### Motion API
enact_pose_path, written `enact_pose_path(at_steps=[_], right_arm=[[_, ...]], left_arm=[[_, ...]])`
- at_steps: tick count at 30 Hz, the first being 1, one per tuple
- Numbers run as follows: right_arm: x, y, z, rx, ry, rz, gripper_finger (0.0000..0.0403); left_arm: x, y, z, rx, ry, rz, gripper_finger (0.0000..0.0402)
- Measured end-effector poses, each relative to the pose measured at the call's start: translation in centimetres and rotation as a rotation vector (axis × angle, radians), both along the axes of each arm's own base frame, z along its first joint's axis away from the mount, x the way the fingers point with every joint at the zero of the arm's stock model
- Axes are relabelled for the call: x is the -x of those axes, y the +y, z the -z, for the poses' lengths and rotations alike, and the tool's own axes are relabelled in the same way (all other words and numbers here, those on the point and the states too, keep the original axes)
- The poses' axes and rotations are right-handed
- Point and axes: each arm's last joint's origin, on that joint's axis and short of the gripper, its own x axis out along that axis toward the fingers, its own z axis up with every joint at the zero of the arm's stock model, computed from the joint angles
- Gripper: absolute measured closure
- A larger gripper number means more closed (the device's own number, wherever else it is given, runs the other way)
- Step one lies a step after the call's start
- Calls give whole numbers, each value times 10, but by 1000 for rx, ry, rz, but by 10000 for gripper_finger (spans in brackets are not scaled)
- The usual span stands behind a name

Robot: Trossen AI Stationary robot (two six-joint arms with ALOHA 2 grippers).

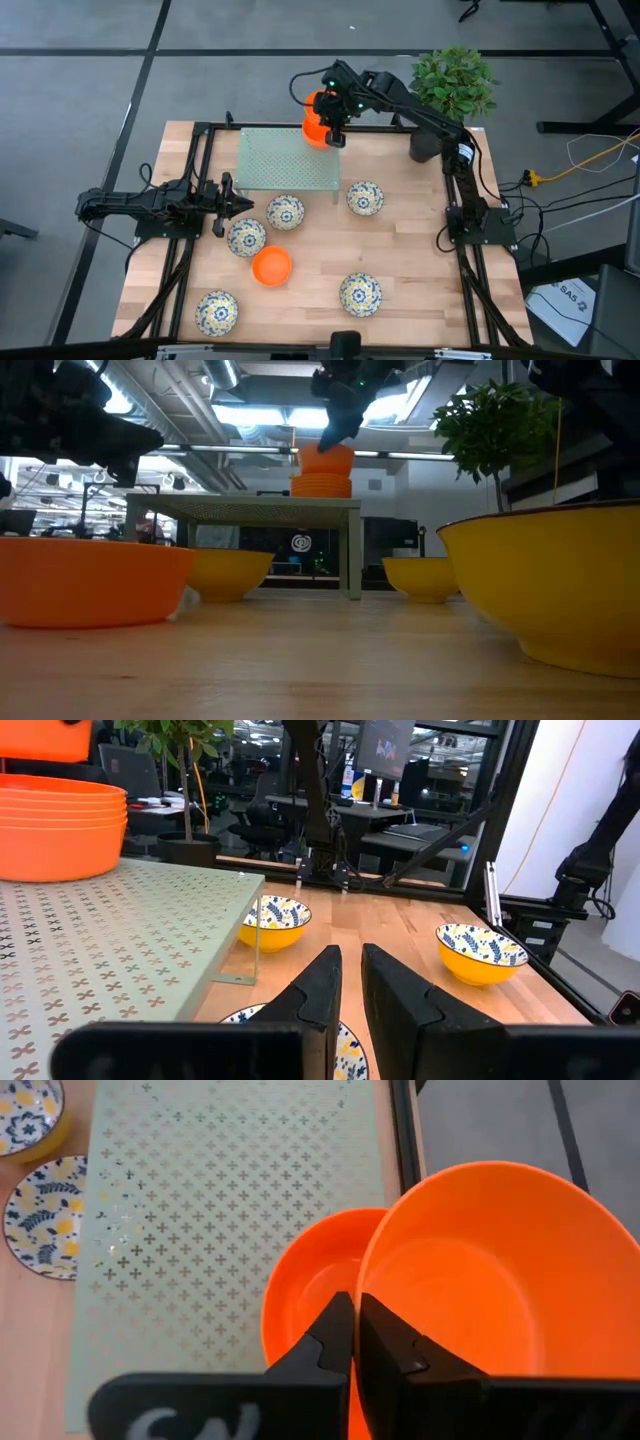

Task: Pick & Place Mini bowls
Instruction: Stack the orange bowl on top of the other orange bowls on the shelf

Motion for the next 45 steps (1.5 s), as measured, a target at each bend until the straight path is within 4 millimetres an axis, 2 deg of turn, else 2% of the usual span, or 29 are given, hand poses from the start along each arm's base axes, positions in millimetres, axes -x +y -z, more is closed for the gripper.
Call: enact_pose_path(at_steps=[11, 26, 32, 45], right_arm=[[-5, 7, 7, -44, 14, 20, 392], [-17, 17, 14, -20, 22, 50, 392], [-23, 15, 23, -30, 43, 53, 392], [-23, 13, 25, -65, 43, 109, 392]], left_arm=[[0, 0, 0, 0, 0, 0, 363], [0, 0, 0, 0, 0, 0, 363], [0, 0, 0, 0, 0, 0, 363], [0, 0, 0, 0, 0, 0, 363]])
